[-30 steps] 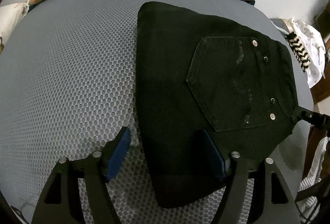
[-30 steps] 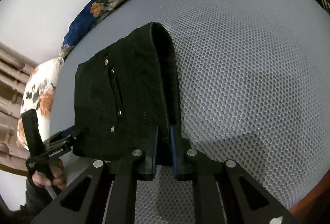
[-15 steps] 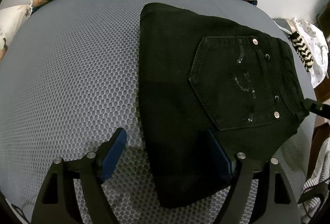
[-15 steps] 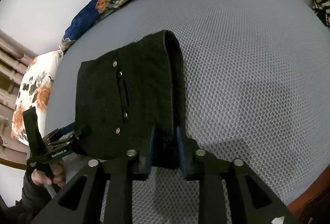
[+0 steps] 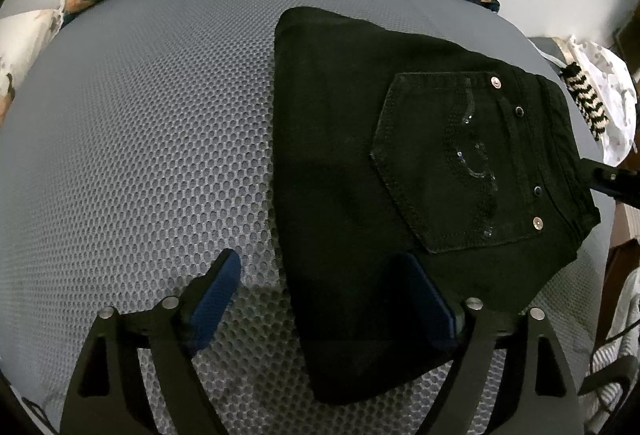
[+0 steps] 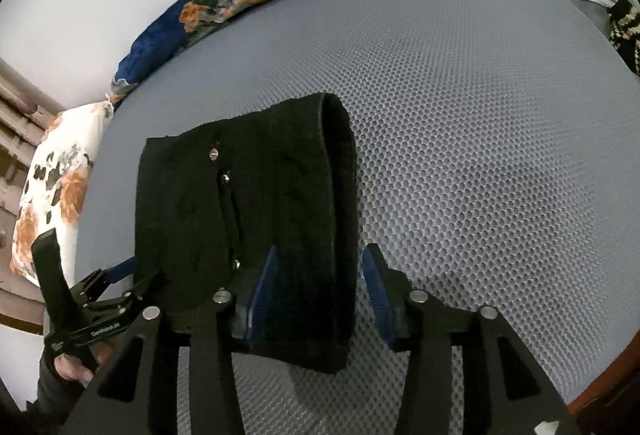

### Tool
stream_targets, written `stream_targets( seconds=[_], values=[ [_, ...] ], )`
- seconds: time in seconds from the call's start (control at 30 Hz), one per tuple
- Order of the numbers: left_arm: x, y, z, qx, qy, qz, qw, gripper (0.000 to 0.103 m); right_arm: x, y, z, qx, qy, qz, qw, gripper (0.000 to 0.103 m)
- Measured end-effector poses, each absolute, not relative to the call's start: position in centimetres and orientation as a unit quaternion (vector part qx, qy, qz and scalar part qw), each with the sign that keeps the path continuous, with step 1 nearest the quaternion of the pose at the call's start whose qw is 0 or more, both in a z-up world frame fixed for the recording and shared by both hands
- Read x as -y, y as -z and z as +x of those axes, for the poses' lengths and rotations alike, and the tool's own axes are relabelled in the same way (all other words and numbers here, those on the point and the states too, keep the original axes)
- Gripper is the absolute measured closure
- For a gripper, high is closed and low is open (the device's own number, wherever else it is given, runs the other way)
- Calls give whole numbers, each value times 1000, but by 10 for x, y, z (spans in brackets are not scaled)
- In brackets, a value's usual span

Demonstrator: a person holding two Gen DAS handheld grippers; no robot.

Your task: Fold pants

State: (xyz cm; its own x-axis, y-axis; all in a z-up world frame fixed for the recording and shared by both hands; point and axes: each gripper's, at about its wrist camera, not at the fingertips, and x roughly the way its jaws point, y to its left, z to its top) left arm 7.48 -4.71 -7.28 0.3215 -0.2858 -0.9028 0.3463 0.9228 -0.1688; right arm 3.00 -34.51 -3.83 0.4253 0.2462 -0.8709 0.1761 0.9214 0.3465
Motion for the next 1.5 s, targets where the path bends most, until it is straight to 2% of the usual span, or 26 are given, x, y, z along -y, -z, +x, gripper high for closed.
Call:
stream_targets(
  seconds=[0.17, 0.3, 0.4, 0.67, 0.8, 0.87, 1.4, 1.5],
  values=[
    [48, 71, 82, -548, 202, 24, 811, 18, 348, 50, 35, -545, -21, 203, 813, 59],
    [38, 63, 84, -536, 208, 12, 818, 18, 351, 55, 37, -547, -20, 204, 811, 55],
    [25, 54, 91, -526, 217, -20, 822, 18, 353, 60, 39, -549, -30, 210, 809, 55],
    [4, 63, 114, -566, 232, -112, 783, 19, 382, 82, 44, -550, -108, 298, 773, 54],
    [9, 68, 124, -580, 249, -136, 764, 22, 392, 91, 44, -547, -140, 324, 759, 54],
    [11, 71, 127, -582, 260, -144, 757, 22, 393, 95, 45, -549, -151, 325, 755, 50],
    [4, 80, 148, -593, 306, -191, 720, 23, 399, 114, 68, -543, -246, 379, 708, 52],
    [6, 80, 152, -593, 313, -191, 717, 23, 403, 120, 69, -544, -258, 395, 694, 57]
  ],
)
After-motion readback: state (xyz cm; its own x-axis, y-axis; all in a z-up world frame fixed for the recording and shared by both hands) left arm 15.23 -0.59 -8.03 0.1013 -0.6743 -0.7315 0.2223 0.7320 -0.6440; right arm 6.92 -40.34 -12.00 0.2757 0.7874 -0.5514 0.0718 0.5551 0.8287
